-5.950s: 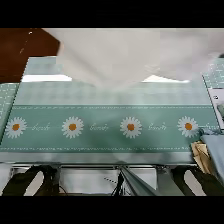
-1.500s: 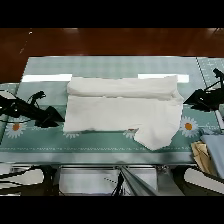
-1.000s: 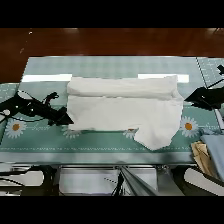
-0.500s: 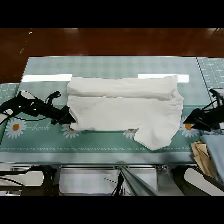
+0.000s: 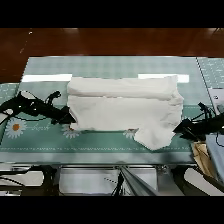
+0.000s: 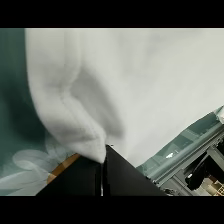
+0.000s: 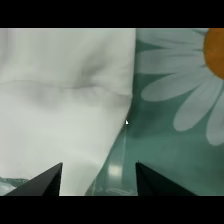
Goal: Fold the shirts.
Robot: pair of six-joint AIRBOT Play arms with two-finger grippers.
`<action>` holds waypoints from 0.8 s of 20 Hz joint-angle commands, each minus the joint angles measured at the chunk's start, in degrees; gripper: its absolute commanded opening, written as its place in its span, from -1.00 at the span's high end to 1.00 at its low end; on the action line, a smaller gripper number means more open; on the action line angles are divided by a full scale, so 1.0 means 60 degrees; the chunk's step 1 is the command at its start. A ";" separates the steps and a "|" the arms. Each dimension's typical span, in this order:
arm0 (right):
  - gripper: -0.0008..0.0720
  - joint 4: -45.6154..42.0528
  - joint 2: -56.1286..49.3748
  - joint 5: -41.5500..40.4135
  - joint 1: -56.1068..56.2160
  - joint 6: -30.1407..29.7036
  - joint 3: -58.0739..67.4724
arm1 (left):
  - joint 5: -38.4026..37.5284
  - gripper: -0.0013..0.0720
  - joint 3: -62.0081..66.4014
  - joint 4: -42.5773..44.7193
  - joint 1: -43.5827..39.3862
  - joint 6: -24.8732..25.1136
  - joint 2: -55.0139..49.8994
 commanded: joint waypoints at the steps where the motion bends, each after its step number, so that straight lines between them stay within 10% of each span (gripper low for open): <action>1: -0.50 0.0656 0.0011 -0.1038 0.0000 0.0025 -0.0506 | -0.0036 0.90 -0.0004 0.0004 0.0000 0.0044 0.0000; 8: -0.13 0.1490 -0.0040 -0.2211 0.0000 -0.0022 -0.1290 | -0.0011 0.90 0.0004 -0.0069 0.0000 0.0044 0.0000; 11: 0.89 0.1588 -0.0036 -0.2014 -0.0004 -0.0477 -0.1209 | 0.0040 0.90 0.0058 -0.0066 0.0000 0.0117 0.0007; 16: 0.89 0.2277 0.0299 -0.0237 -0.0004 -0.1829 0.0823 | -0.0492 0.90 0.1392 -0.0412 0.0000 0.0262 0.0652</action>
